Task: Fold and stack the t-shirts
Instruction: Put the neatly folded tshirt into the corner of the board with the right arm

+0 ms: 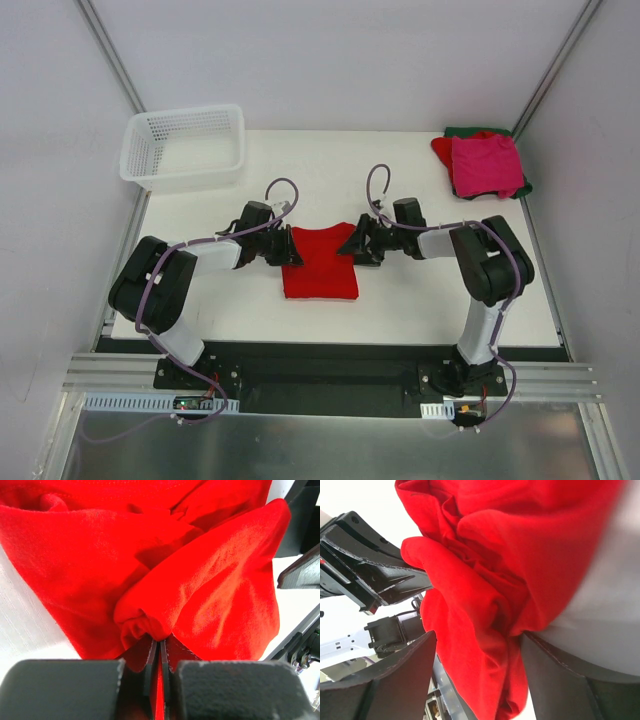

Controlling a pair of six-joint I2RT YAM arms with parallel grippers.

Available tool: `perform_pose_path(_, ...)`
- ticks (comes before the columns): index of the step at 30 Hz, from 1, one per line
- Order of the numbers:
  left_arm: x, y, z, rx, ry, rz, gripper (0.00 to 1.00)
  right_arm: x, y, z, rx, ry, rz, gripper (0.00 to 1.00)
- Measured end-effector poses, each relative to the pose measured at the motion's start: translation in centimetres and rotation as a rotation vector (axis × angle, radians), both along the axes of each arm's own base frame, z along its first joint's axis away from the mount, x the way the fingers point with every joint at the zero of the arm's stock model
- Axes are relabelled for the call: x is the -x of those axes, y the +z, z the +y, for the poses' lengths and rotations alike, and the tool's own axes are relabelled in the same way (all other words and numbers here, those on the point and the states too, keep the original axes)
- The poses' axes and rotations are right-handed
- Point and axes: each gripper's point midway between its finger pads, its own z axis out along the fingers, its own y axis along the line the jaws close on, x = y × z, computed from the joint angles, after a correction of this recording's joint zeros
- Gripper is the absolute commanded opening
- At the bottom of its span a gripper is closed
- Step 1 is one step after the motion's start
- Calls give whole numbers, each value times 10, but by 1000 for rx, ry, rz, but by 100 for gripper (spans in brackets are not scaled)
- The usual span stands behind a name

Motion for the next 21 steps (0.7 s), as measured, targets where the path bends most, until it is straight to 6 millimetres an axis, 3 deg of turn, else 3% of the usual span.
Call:
perform_pose_path(12,0,0,0,1,-1,1,0,17,1,43,-18,83,-9,71)
perform_pose_path(15,1,0,0,0,-1,3,0,21,0,50,-20,93,-11,56)
perform_pose_path(16,1,0,0,0,-1,3,0,22,-2,51,-15,92,-7,44)
perform_pose_path(21,1,-1,0,-1,-1,6,0,24,-14,52,5,81,27,38)
